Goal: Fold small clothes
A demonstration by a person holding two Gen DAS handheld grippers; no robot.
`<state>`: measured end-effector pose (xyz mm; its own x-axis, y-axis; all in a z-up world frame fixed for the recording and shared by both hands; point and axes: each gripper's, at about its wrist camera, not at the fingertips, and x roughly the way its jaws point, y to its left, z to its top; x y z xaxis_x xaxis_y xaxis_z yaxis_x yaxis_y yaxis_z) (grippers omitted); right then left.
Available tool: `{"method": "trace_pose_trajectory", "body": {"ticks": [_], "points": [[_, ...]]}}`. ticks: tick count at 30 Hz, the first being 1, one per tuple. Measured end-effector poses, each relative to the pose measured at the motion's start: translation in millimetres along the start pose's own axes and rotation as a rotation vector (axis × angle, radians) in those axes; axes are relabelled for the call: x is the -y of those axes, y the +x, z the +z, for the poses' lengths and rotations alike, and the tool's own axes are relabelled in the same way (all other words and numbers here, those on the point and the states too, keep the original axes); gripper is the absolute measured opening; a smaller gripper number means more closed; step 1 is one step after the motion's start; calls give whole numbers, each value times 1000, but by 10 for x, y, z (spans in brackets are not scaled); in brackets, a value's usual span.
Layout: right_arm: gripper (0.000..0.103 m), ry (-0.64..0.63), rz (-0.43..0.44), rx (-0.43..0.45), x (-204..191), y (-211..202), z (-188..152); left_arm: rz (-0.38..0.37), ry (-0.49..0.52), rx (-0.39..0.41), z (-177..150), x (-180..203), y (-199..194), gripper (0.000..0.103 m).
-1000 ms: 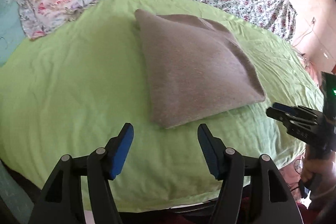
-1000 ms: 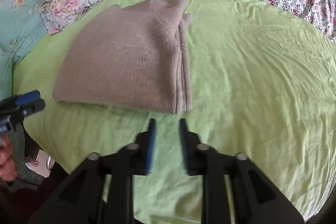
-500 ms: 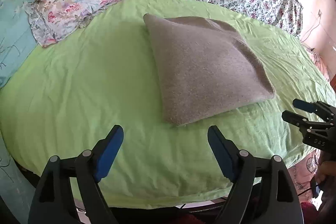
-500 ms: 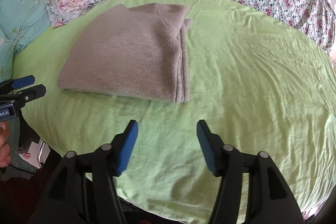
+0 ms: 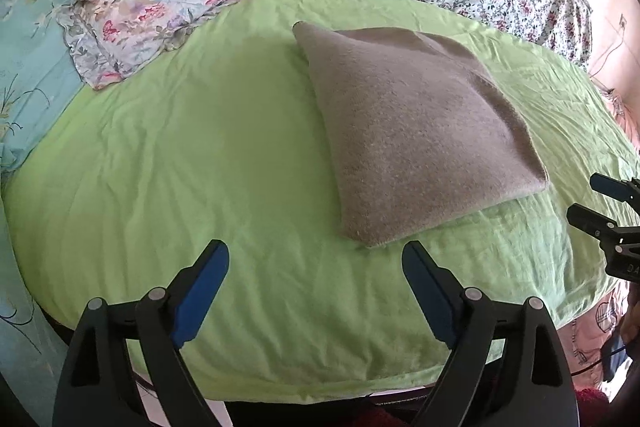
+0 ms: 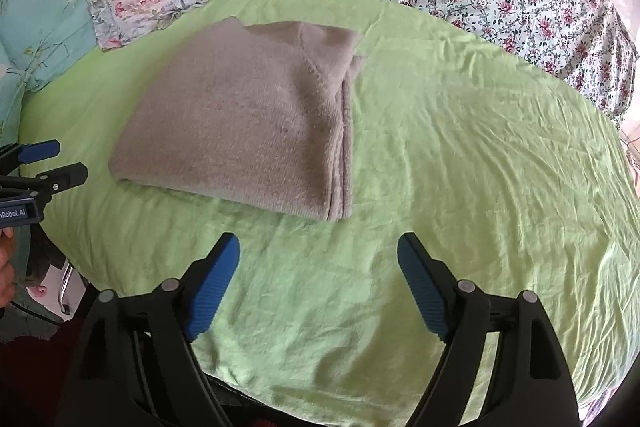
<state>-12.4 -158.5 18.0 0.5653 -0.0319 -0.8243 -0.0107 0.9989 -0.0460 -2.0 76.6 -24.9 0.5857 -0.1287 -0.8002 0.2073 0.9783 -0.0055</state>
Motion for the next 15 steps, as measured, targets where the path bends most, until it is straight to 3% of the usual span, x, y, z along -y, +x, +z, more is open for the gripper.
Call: {"method": "trace_pose_trajectory", "body": {"ticks": [15], "points": [[83, -11, 26, 14, 102, 77, 180, -13, -7, -12, 193, 127, 141, 89]]}}
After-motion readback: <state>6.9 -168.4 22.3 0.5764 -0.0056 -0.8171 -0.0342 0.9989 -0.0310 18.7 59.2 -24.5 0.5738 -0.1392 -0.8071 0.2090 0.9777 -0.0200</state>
